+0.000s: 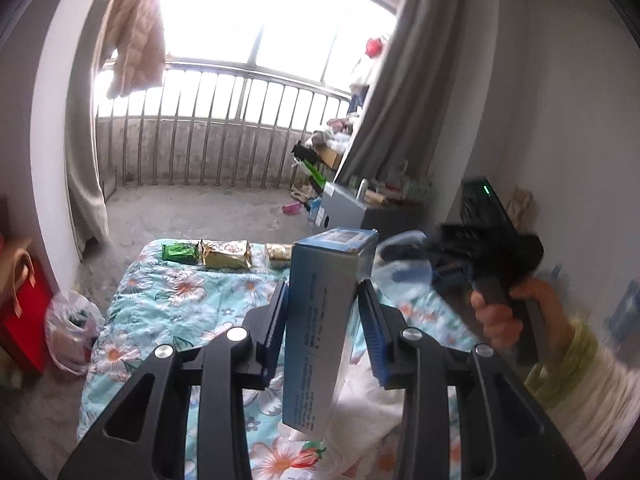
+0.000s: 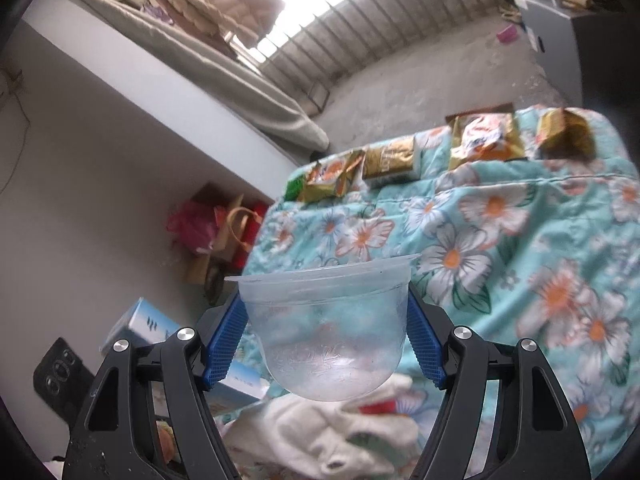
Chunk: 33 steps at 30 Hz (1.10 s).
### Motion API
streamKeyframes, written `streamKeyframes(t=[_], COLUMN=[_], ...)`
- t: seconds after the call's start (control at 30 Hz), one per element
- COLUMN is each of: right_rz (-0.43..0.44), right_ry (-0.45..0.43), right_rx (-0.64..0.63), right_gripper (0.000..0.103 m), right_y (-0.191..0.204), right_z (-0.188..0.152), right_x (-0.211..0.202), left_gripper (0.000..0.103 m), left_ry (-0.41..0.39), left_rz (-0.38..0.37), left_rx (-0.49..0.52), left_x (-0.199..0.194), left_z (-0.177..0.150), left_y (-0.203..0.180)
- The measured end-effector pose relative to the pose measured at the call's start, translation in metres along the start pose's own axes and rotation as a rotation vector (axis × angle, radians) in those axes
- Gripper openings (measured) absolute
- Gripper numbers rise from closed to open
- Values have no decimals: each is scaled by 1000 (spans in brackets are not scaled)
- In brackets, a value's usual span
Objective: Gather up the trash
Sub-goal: 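Grasp the blue-white tissue box with the left tool while the right tool grasps the clear plastic cup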
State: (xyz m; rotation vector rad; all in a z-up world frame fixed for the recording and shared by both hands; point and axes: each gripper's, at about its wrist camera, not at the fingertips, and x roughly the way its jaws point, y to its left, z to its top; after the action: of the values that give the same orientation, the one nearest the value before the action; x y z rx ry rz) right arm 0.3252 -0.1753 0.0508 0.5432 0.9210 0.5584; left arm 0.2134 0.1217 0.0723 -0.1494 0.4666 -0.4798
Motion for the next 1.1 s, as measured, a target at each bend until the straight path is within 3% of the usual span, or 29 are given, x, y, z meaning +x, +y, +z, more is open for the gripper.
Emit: streamKeyframes(t=[0.2,0.63,0.87,1.1], right_rz=[31,45,20,-77], right_ry=[-77,-206,-298,-394], right_rx=[19,60,112,239], right_gripper=[69,69,69,69], right_y=[4,-7,-35,-88], right_z=[-15,-84,-130,-191], right_x=[-41,-129,-188,-254], left_gripper=[35,34,34,34], left_ry=[-34,-53,-24,50], left_rz=[-56,-142,-219,-369], left_rx=[-53,9,54,138], left_x=[-27,-58,-56,-29], left_z=[11,12,4,-14], left_y=[1,-60,-112,-194])
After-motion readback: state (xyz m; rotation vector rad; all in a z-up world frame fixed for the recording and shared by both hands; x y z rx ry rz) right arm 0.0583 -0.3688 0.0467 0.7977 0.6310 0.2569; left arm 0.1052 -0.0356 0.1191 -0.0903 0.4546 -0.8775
